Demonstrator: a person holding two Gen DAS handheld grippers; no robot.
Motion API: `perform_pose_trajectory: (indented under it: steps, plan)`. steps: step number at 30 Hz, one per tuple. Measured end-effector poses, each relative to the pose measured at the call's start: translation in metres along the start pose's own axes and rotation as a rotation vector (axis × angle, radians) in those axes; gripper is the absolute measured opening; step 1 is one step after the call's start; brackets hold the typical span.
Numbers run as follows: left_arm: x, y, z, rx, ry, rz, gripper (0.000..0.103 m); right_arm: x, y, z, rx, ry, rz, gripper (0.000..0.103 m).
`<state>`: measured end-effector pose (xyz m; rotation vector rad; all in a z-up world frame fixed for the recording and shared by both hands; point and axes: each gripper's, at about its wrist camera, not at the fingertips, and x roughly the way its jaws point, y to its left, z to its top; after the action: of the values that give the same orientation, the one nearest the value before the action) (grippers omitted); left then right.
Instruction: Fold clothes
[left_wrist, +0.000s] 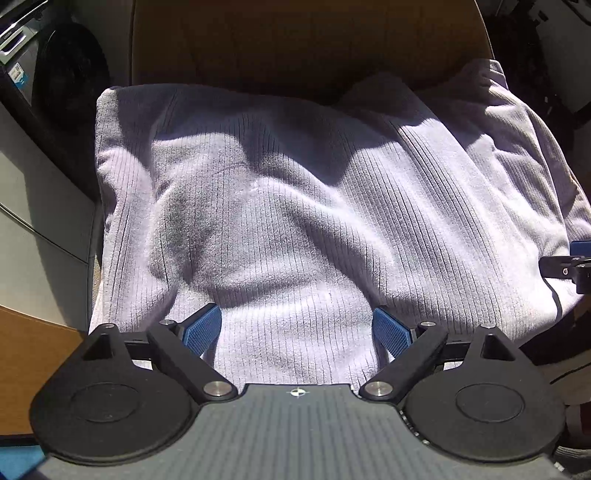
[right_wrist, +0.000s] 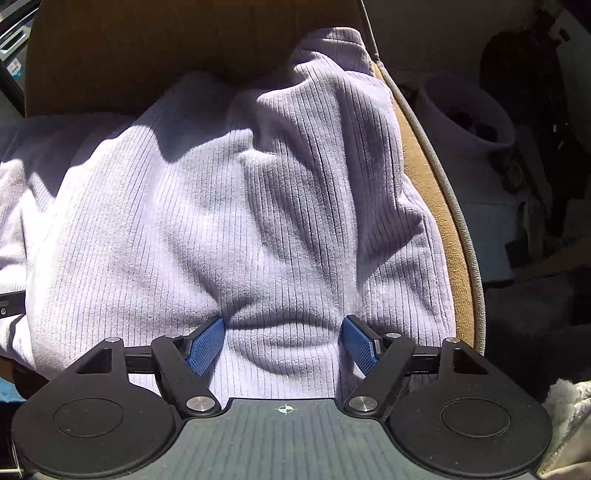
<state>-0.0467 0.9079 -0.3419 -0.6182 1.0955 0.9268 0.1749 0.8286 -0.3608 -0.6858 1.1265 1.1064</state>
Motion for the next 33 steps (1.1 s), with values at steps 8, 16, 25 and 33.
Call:
perform_pose_trajectory:
  steps: [8,16,25,33]
  plan:
    - [-0.048,-0.016,-0.005,-0.039,0.015,0.026,0.096,-0.097,-0.013,-0.036,0.103,-0.118,-0.014,0.102]
    - [-0.154,-0.046,-0.060,-0.145,-0.061,0.045,0.097,-0.186,-0.025,-0.075,0.151,-0.177,-0.001,0.102]
    - [-0.250,-0.100,-0.153,-0.213,-0.146,0.126,0.100,-0.291,-0.035,-0.145,0.093,-0.300,0.040,0.102]
    - [-0.313,-0.128,-0.215,-0.269,-0.157,0.111,0.102,-0.348,-0.045,-0.210,0.074,-0.278,0.071,0.102]
